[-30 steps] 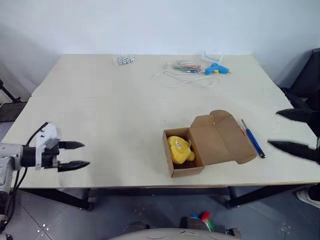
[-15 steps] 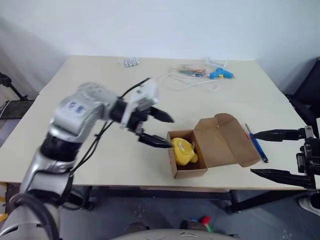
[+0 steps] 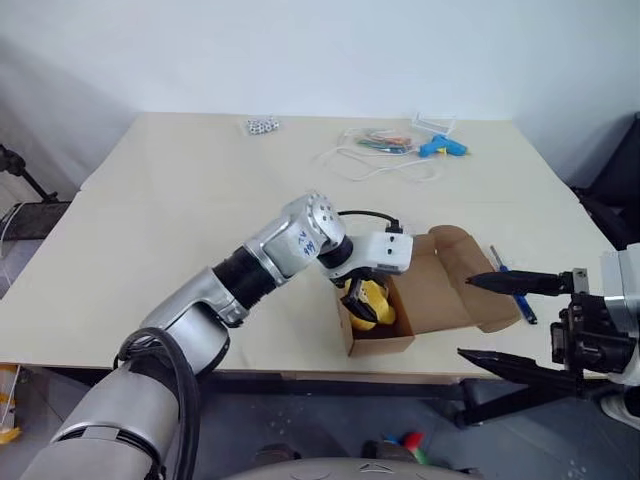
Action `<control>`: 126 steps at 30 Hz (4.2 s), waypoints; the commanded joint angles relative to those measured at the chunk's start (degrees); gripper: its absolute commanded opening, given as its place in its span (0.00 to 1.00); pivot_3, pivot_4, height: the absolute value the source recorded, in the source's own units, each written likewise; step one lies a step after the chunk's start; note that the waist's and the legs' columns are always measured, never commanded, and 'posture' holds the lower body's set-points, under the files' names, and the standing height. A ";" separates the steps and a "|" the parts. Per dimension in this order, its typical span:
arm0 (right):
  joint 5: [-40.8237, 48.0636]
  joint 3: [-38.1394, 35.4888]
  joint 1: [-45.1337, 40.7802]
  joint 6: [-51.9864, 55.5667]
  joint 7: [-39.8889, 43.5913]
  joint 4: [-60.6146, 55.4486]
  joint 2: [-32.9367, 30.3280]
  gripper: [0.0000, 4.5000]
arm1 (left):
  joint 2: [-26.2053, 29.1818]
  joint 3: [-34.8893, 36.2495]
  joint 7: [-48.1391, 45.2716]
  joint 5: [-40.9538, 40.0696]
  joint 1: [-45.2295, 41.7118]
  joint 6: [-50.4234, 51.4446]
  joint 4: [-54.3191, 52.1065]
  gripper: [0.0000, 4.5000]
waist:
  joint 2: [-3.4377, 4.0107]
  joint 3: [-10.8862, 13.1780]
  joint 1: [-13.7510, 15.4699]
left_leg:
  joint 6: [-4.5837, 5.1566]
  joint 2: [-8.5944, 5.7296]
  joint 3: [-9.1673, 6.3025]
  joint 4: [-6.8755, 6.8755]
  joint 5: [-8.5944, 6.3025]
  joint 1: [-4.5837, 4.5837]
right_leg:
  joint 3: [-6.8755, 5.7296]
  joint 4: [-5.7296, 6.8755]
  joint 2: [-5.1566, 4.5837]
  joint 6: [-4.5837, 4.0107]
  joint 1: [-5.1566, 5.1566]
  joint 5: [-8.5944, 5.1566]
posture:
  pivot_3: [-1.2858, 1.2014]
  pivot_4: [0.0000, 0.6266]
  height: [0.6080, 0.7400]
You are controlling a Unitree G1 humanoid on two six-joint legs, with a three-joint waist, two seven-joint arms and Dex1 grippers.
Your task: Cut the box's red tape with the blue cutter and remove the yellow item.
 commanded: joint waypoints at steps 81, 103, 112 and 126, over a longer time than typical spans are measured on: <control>-0.57 1.90 7.51 -4.45 -9.48 -1.54 4.80 1.00 | -0.72 24.13 3.91 5.64 0.29 -7.43 4.72 0.69 | -0.35 5.05 -1.04 | 0.39 0.11 0.52 0.42 -0.39 -0.25 | 0.61 0.88 -0.32 -0.37 -0.77 0.05 | 0.52 0.24 1.00; -0.78 6.50 1.74 -5.00 -10.54 -1.52 4.14 1.00 | 4.67 15.39 -0.45 10.10 3.59 -8.69 4.35 0.56 | -0.21 5.33 -0.91 | 0.36 0.10 0.52 0.42 -0.39 -0.22 | 0.09 0.87 -0.32 -0.35 -0.73 0.06 | 0.52 0.24 1.00; -2.15 7.03 0.92 -6.04 -10.45 -0.35 4.74 1.00 | -1.90 33.13 4.77 -5.43 1.80 -3.60 7.15 0.02 | -0.24 5.58 -0.91 | 0.38 0.08 0.49 0.44 -0.38 -0.27 | 0.07 0.86 -0.35 -0.33 -0.73 0.07 | 0.52 0.24 1.00; -2.81 13.75 -5.43 -7.51 -8.93 5.17 5.61 1.00 | 8.37 52.64 10.72 -29.35 17.12 21.05 -5.51 0.00 | -0.32 5.73 -1.99 | 0.23 0.14 0.63 0.30 -0.31 -0.10 | -0.06 0.94 -0.27 -0.13 -0.73 0.17 | 0.52 0.24 1.00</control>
